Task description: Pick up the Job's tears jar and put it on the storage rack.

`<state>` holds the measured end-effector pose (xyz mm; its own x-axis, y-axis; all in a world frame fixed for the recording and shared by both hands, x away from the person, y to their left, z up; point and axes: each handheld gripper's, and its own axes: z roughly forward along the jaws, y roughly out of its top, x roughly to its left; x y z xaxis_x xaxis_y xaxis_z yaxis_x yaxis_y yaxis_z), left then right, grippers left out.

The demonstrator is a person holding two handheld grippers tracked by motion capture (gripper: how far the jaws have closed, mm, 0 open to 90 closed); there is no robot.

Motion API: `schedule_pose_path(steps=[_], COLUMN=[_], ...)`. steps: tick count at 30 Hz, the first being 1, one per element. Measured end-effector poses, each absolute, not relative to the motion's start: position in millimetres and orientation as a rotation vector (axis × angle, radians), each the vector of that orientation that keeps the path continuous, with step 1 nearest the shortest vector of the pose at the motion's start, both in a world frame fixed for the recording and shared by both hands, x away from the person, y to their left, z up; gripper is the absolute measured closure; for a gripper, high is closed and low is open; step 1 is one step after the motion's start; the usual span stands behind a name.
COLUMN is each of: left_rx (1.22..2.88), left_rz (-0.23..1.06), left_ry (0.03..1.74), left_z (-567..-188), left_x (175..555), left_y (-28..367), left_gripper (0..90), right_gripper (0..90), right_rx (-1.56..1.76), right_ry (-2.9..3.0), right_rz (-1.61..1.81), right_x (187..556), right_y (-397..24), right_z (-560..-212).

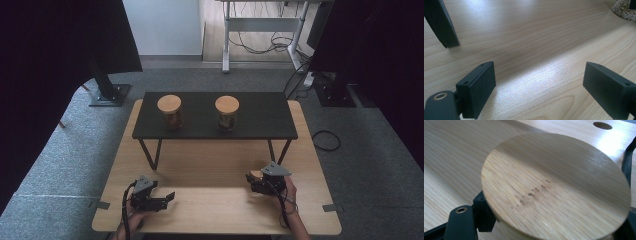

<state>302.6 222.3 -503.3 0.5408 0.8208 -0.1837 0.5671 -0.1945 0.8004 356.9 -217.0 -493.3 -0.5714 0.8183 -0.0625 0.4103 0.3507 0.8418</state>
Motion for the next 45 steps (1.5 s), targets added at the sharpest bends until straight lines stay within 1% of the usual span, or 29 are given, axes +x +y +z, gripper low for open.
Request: schedule_pose_path(steps=[13, 27, 45], left_rx=[1.886, 1.887, 1.893], left_rz=[0.358, 0.362, 0.371], left_ry=[1.132, 1.131, 1.131], left_z=[-503, -503, -503], left_x=[302, 302, 301], left_y=[222, 222, 222], left_gripper=[10.4, 10.3, 10.1], right_gripper=[24.1, 24.2, 24.3], right_rx=[1.032, 0.997, 0.924], right_ry=[2.126, 2.091, 2.078], right_rz=[1.153, 1.263, 1.314], right_x=[347, 317, 287], right_y=[-219, -231, -228], right_z=[-487, -469, -451])
